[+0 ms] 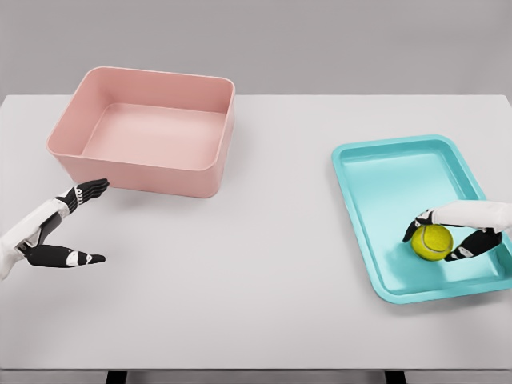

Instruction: Put the tennis from the blue tray into the pink basket with both arms

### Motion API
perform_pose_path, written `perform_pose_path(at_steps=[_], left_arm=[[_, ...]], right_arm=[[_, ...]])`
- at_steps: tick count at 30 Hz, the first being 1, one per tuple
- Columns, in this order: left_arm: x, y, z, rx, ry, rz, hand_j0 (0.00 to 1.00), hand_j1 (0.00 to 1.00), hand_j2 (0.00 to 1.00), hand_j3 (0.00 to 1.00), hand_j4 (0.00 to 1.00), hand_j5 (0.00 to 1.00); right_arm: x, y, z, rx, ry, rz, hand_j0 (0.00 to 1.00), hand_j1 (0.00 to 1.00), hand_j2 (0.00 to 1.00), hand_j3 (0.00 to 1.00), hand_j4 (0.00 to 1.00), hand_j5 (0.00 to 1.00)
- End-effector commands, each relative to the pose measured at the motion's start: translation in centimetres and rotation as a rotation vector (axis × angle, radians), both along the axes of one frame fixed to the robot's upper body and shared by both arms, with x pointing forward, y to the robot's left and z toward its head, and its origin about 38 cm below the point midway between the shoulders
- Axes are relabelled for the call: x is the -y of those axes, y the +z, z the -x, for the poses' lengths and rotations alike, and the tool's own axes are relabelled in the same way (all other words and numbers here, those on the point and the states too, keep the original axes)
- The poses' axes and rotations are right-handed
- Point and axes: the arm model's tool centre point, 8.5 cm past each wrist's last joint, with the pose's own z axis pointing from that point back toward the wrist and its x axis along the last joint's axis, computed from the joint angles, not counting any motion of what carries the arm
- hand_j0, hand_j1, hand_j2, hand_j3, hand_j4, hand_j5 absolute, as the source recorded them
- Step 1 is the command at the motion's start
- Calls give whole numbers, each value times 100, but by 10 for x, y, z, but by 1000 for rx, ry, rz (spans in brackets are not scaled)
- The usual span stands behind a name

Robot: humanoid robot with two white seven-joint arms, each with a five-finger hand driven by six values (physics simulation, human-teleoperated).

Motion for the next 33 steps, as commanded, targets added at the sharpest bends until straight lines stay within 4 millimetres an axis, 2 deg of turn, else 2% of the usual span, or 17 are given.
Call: perform_pose_path(at_steps=[1, 2, 5, 7, 8, 12, 14, 16, 20, 21, 22, 23, 25, 28, 32, 33], left_arm=[[0, 0, 0, -1, 3, 4, 100, 100, 100, 100, 100, 100], [0, 0, 0, -1, 3, 4, 100, 100, 100, 100, 100, 100], [0, 0, 0, -1, 3, 4, 100, 100, 100, 100, 100, 100], [-1, 1, 0, -1, 1, 2, 100, 100, 100, 100, 100, 100], [-1, 1, 0, -1, 1, 2, 100, 100, 100, 100, 100, 100], [0, 1, 0, 0, 2, 5, 100, 100, 100, 100, 100, 100], [0, 1, 0, 1, 2, 5, 100, 100, 100, 100, 100, 100], [0, 1, 0, 0, 2, 5, 100, 100, 100, 100, 100, 100], [0, 1, 0, -1, 1, 4, 100, 100, 100, 100, 100, 100], [0, 1, 0, 0, 1, 5, 100, 100, 100, 100, 100, 100], [0, 1, 0, 0, 1, 5, 100, 100, 100, 100, 100, 100], [0, 1, 0, 0, 1, 5, 100, 100, 100, 100, 100, 100], [0, 1, 0, 0, 0, 5, 100, 100, 100, 100, 100, 100], [0, 1, 0, 0, 1, 5, 100, 100, 100, 100, 100, 100], [0, 1, 0, 0, 1, 5, 100, 100, 100, 100, 100, 100], [0, 1, 0, 0, 0, 5, 100, 100, 100, 100, 100, 100]], right_arm=[[-3, -1, -1, -1, 2, -9, 57, 57, 57, 57, 57, 57], [-3, 0, -1, 2, 6, -12, 57, 57, 57, 57, 57, 57], [-3, 3, -2, 8, 4, -20, 45, 45, 45, 45, 45, 45], [-3, 9, -4, 22, 3, -24, 41, 41, 41, 41, 41, 41], [-4, 18, -8, 50, 4, -34, 39, 39, 39, 39, 39, 39], [-4, 44, -19, 131, -4, -60, 39, 39, 39, 39, 39, 39], [-15, 57, -29, 187, 9, -107, 39, 39, 39, 39, 39, 39], [-29, 61, -35, 212, 33, -148, 39, 39, 39, 39, 39, 39], [-80, 68, -34, 246, 151, -241, 39, 39, 39, 39, 39, 39], [-103, 66, -32, 247, 196, -283, 39, 39, 39, 39, 39, 39], [-114, 63, -32, 243, 214, -304, 39, 39, 39, 39, 39, 39], [-136, 57, -32, 234, 246, -346, 39, 39, 39, 39, 39, 39], [-167, 47, -34, 241, 289, -370, 38, 38, 38, 38, 38, 38], [-225, 26, -27, 200, 371, -428, 38, 38, 38, 38, 38, 38], [-282, 3, -24, 179, 398, -409, 39, 39, 39, 39, 39, 39], [-291, 0, -25, 182, 405, -411, 39, 39, 39, 39, 39, 39]])
